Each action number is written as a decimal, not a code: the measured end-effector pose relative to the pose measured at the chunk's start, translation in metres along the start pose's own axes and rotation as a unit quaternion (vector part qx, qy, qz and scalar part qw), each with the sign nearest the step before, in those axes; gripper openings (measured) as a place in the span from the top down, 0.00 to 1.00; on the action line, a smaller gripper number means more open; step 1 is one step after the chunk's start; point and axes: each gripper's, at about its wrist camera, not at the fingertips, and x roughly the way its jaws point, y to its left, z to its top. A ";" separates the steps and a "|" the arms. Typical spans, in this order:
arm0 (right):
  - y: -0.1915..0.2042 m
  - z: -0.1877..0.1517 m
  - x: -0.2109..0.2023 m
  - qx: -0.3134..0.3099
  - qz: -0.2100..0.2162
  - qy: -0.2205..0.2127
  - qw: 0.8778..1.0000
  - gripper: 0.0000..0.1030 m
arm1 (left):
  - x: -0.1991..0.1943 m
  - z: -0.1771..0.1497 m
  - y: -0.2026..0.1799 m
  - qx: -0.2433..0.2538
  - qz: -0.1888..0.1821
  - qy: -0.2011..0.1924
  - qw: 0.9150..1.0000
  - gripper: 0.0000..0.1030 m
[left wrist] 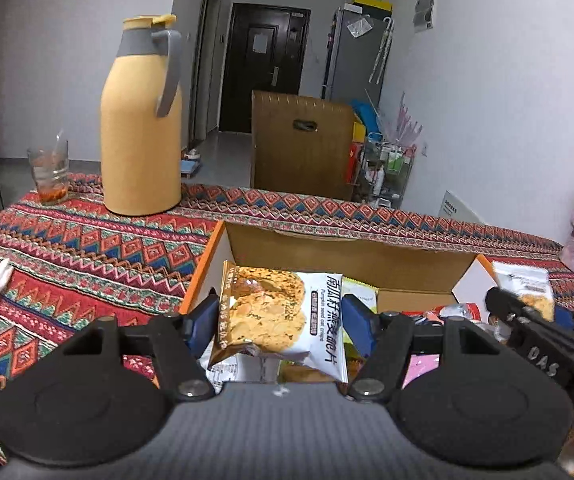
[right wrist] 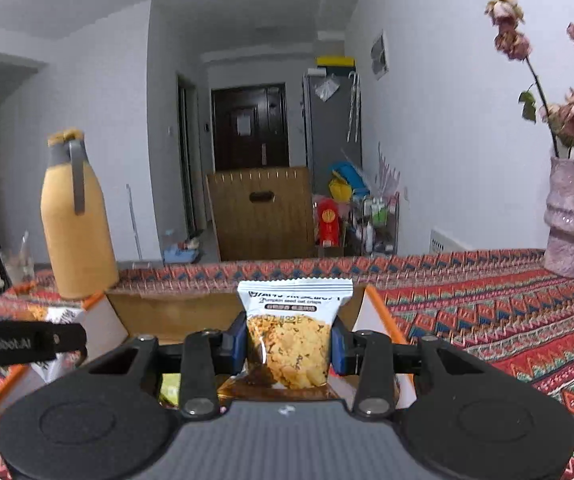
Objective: Organize snacks
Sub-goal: 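Lower both held cookie packets into the cardboard box and open both grippers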
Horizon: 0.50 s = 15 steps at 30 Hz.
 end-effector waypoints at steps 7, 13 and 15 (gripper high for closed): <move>0.001 -0.007 0.006 -0.003 -0.001 0.015 1.000 0.53 | 0.004 -0.005 0.003 0.001 -0.015 0.003 1.000 0.29; -0.011 -0.004 -0.002 0.015 -0.013 0.006 1.000 0.03 | -0.009 -0.004 0.007 -0.010 -0.018 -0.019 1.000 0.10; -0.015 -0.003 -0.003 0.025 -0.014 0.009 1.000 0.00 | -0.012 -0.004 0.008 -0.014 -0.018 -0.026 0.999 0.03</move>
